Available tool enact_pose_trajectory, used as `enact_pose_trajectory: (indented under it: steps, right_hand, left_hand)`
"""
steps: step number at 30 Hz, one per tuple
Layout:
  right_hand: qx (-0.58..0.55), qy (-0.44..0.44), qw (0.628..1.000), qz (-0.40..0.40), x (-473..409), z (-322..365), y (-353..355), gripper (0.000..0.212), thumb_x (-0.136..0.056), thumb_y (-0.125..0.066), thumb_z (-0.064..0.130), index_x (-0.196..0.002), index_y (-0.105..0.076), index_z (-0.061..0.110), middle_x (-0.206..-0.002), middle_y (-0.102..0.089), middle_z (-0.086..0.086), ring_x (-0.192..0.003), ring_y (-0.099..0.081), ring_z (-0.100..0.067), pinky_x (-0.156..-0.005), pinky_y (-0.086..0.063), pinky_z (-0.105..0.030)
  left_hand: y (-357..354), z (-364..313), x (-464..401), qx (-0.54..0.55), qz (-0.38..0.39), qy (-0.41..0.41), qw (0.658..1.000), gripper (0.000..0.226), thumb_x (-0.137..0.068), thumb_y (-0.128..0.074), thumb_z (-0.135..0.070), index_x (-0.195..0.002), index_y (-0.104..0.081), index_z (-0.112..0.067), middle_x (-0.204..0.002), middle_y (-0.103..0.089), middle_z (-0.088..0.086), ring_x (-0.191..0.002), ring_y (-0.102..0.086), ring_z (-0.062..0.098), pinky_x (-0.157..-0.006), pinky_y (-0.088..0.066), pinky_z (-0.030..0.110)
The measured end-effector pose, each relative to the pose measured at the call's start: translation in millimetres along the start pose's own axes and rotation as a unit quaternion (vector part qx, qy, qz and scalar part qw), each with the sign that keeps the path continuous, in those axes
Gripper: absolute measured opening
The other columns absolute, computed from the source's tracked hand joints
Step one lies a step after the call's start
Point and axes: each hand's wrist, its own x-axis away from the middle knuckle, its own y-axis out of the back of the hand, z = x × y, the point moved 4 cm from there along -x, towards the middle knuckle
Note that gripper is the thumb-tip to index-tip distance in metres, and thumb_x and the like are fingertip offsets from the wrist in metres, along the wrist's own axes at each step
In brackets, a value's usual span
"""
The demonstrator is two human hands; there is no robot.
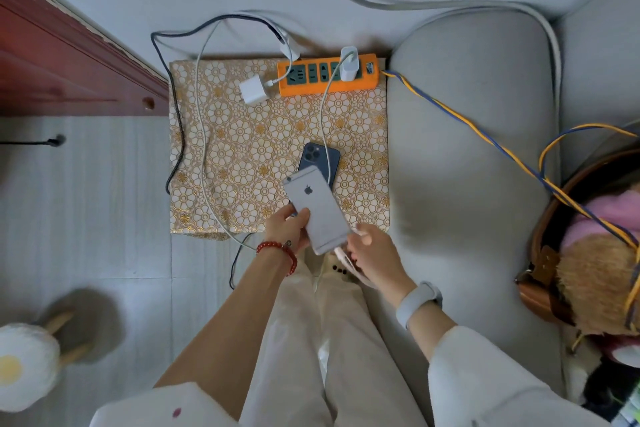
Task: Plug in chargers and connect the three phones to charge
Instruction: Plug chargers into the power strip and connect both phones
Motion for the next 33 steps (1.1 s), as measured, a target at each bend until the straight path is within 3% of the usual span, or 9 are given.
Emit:
enact_pose_trajectory:
  steps: [3,6,8,13,20,23,26,28,33]
  right_hand:
    - [0.028,0.037,0.999,-0.016,-15,15,8,0.04,-0.093,-0.041,0.026,-0.131,-0.041,0.016,-0.107,-0.047,0.005,-0.096,-0.043,-0.009,-0.074,-0.034,-0.02]
    - [0.011,0.049,0.999,0.001,-31,28,3,0.029,-0.092,-0.042,0.021,-0.117,-0.051,0.01,-0.105,-0.058,-0.004,-0.091,-0.053,-0.018,-0.061,-0.038,-0.023]
    - [0.019,0.043,0.999,-0.008,-40,32,2,0.02,-0.091,-0.045,0.02,-0.106,-0.053,0.009,-0.097,-0.058,-0.005,-0.088,-0.055,-0.023,-0.06,-0.041,-0.026]
    - [0.071,0.023,0.991,-0.111,-62,28,22,0.019,-0.092,-0.043,0.014,-0.107,-0.05,0.004,-0.105,-0.061,-0.017,-0.096,-0.057,-0.035,-0.076,-0.045,-0.038]
    - [0.236,0.002,0.956,-0.173,-86,32,34,0.023,-0.091,-0.042,0.008,-0.112,-0.043,0.001,-0.117,-0.057,-0.024,-0.104,-0.056,-0.042,-0.076,-0.045,-0.04]
    - [0.264,0.031,0.943,-0.201,-83,31,26,0.046,-0.084,-0.048,0.002,-0.127,-0.033,0.007,-0.127,-0.046,-0.02,-0.109,-0.053,-0.041,-0.079,-0.049,-0.044]
    - [0.391,0.131,0.895,-0.169,-75,28,11,0.07,-0.078,-0.057,0.002,-0.136,-0.022,0.021,-0.139,-0.03,-0.017,-0.12,-0.042,-0.038,-0.084,-0.05,-0.042]
    - [0.498,0.19,0.839,-0.108,-75,22,-2,0.07,-0.081,-0.055,0.007,-0.138,-0.019,0.024,-0.147,-0.02,-0.017,-0.133,-0.026,-0.038,-0.102,-0.041,-0.044]
    - [0.581,0.191,0.79,-0.044,-77,9,-1,0.067,-0.083,-0.052,0.015,-0.139,-0.016,0.016,-0.151,-0.01,-0.017,-0.137,-0.013,-0.038,-0.105,-0.035,-0.049]
  left_hand:
    - [2,5,-3,-0.071,0.052,0.003,0.996,0.029,-0.09,-0.046,-0.002,-0.119,-0.05,0.0,-0.099,-0.061,0.014,-0.083,-0.062,0.027,-0.071,-0.052,0.034]
    - [-5,7,0,-0.1,0.113,0.013,0.988,0.029,-0.091,-0.045,-0.004,-0.119,-0.051,-0.004,-0.089,-0.063,0.008,-0.073,-0.062,0.017,-0.059,-0.056,0.023]
    - [-9,8,-2,-0.119,0.114,0.005,0.986,0.03,-0.091,-0.045,-0.005,-0.12,-0.052,-0.005,-0.099,-0.064,0.012,-0.078,-0.062,0.019,-0.059,-0.056,0.02]
    - [-6,-5,-20,-0.324,0.024,-0.131,0.937,0.034,-0.089,-0.044,-0.011,-0.122,-0.052,-0.007,-0.129,-0.055,0.011,-0.114,-0.053,0.024,-0.097,-0.044,0.033]
    - [7,-8,-47,-0.442,-0.03,-0.146,0.885,0.046,-0.087,-0.046,-0.017,-0.132,-0.039,-0.011,-0.138,-0.036,0.016,-0.121,-0.041,0.032,-0.101,-0.036,0.04]
    - [6,-4,-49,-0.446,-0.011,-0.127,0.886,0.051,-0.087,-0.046,-0.018,-0.135,-0.033,-0.011,-0.139,-0.032,0.015,-0.126,-0.035,0.03,-0.105,-0.031,0.04]
    - [7,-2,-50,-0.456,-0.003,-0.117,0.882,0.053,-0.087,-0.047,-0.019,-0.136,-0.032,-0.01,-0.138,-0.032,0.015,-0.126,-0.034,0.031,-0.108,-0.029,0.04]
    - [8,-2,-51,-0.458,0.003,-0.112,0.882,0.054,-0.087,-0.047,-0.019,-0.137,-0.03,-0.01,-0.138,-0.032,0.015,-0.127,-0.032,0.031,-0.109,-0.029,0.042]
    - [10,1,-56,-0.453,0.022,-0.091,0.886,0.056,-0.085,-0.048,-0.022,-0.138,-0.029,-0.011,-0.137,-0.029,0.014,-0.125,-0.032,0.031,-0.109,-0.029,0.042]
